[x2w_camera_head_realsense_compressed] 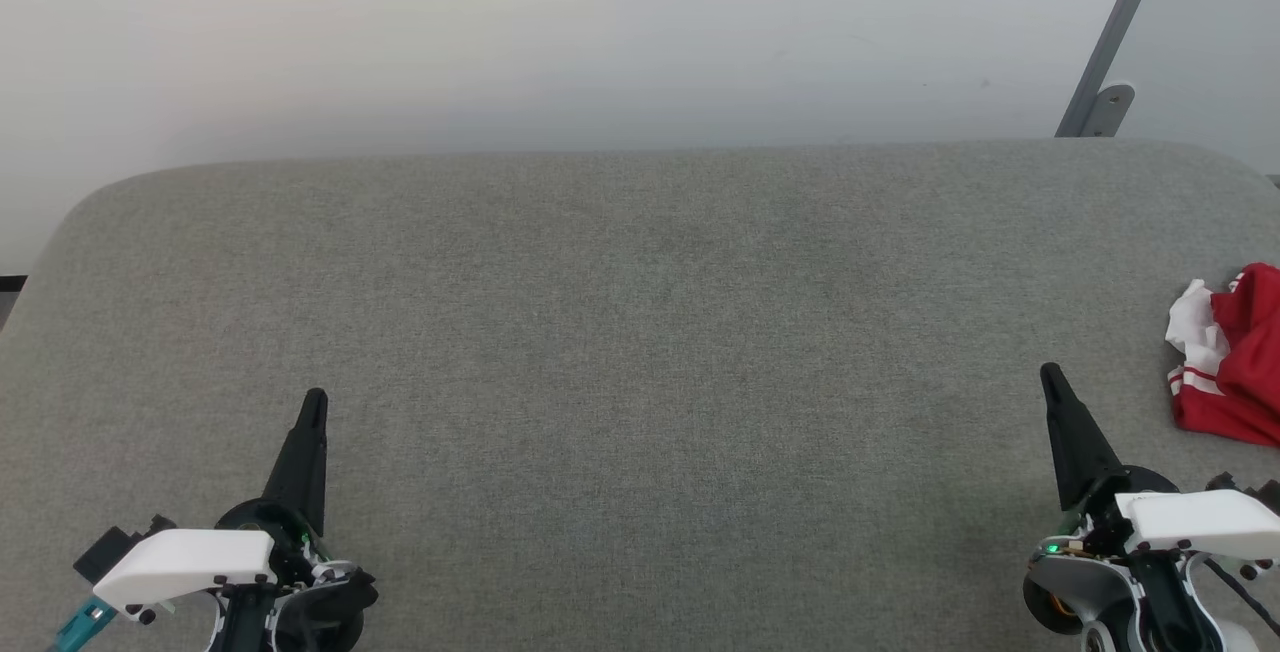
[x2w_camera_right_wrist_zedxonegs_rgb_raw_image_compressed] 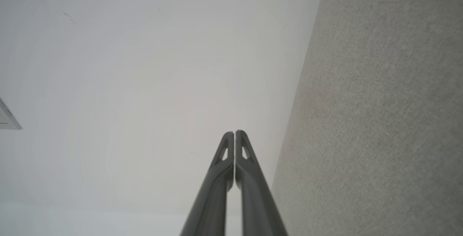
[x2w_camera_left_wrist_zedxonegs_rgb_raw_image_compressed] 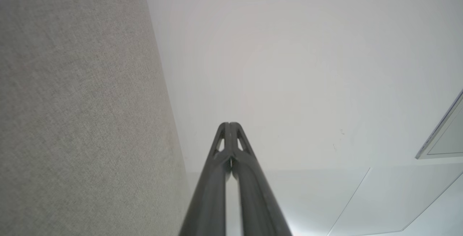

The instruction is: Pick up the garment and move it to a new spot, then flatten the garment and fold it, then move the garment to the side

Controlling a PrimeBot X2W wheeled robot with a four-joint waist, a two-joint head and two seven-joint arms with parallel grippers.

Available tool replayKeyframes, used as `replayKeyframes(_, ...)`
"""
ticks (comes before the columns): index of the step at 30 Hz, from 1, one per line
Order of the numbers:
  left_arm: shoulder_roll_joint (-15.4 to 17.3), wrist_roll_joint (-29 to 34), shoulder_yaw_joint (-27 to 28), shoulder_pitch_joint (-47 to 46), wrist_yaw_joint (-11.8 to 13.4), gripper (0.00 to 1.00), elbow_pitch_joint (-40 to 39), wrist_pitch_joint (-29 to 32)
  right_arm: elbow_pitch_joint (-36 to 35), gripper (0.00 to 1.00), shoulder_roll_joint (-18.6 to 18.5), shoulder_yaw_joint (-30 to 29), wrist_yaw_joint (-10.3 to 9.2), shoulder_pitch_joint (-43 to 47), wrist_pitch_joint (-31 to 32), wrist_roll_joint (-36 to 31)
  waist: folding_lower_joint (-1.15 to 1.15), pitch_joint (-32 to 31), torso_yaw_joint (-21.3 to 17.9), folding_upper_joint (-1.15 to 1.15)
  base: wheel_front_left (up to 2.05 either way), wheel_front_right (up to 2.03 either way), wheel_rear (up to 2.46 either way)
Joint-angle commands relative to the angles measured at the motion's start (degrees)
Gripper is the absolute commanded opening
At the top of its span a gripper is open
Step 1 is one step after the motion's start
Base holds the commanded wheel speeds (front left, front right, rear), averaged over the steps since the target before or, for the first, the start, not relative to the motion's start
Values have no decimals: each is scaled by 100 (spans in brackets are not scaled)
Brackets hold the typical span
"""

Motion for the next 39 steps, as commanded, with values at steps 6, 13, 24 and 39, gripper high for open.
replayKeyframes(6,-6,17,17,-72,-30,0,0,10,7,0,9,-1,0,-25,5,23,0,0,0,0,0,0,0)
replayKeyframes(13,-7,19,19,-73,-30,0,0,12,6,0,9,0,0,-25,5,23,0,0,0,0,0,0,0)
replayKeyframes(24,-8,22,21,-73,-31,0,0,14,6,0,9,0,0,-25,5,23,0,0,0,0,0,0,0)
replayKeyframes(39,-8,26,23,-74,-31,0,-1,17,7,0,8,1,0,-25,5,23,0,0,0,0,0,0,0)
